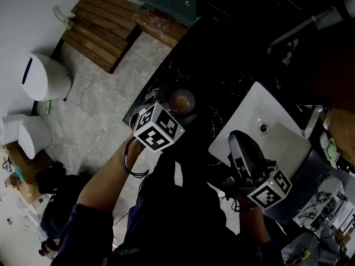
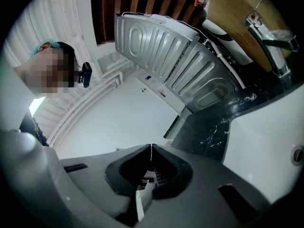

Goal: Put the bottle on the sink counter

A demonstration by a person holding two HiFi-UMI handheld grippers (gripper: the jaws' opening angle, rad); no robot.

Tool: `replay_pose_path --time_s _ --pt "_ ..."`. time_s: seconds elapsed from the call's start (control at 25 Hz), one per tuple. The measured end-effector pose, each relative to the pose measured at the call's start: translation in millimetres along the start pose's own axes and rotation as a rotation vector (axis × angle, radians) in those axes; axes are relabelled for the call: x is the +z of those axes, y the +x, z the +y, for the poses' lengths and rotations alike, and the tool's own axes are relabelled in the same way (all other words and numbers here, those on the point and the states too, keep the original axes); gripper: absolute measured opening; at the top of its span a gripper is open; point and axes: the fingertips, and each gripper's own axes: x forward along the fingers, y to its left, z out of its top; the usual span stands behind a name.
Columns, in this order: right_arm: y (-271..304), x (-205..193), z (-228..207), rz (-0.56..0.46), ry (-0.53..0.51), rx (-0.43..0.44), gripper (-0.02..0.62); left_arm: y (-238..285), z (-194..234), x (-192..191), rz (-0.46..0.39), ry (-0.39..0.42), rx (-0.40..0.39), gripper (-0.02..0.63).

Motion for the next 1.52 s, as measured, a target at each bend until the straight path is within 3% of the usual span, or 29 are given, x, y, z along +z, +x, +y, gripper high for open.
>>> replay_pose_path --time_s 1.52 --pt "6 2 22 0.005 -0.032 0.024 0.028 -17 0 3 -0.064 0.005 0.020 0.391"
